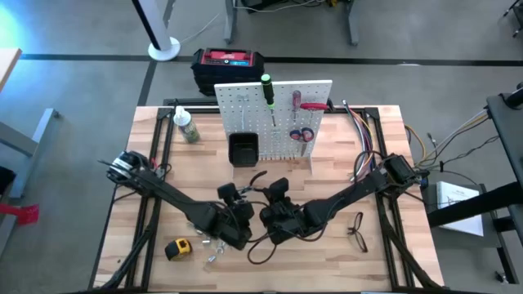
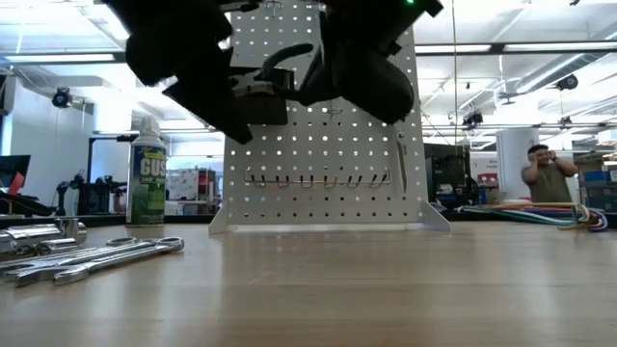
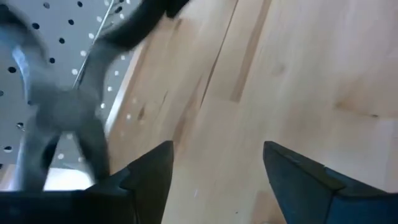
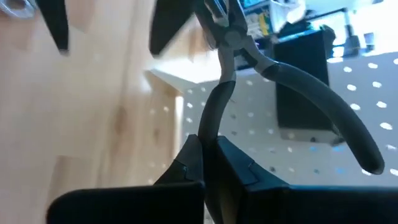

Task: Hang tools onto peg board
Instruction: Hang the black pliers on the pegboard

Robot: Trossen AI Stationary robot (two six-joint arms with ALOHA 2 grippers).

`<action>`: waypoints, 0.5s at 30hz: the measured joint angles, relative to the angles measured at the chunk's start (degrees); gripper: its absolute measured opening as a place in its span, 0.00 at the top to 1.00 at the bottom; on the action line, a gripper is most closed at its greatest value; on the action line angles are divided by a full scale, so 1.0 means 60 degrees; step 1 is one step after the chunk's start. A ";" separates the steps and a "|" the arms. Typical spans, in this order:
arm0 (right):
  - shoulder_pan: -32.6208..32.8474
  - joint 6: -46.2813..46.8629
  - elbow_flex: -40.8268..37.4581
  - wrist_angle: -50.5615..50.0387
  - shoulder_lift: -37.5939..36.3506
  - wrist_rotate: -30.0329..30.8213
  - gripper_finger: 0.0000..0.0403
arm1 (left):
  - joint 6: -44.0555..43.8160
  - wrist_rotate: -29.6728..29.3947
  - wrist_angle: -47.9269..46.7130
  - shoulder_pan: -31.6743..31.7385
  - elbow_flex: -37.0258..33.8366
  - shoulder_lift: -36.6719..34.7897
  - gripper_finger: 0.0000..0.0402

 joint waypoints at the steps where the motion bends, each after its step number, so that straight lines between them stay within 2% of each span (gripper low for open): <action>1: 0.0000 0.0063 0.0055 0.0000 0.0000 -0.0204 1.00 | -0.0002 -0.0003 -0.0198 0.0017 0.0152 0.0114 0.40; 4: 0.0004 0.0198 0.0185 -0.0001 0.0000 -0.0677 1.00 | -0.0001 -0.0018 -0.0615 0.0024 0.0632 0.0453 0.42; 7: 0.0007 0.0219 0.0232 -0.0032 0.0000 -0.0729 1.00 | 0.0005 -0.0069 -0.1189 0.0028 0.1181 0.0800 0.48; 15: 0.0015 0.0233 0.0266 -0.0115 0.0000 -0.0708 1.00 | -0.0415 -0.0100 -0.3144 0.0024 0.2371 0.1615 0.78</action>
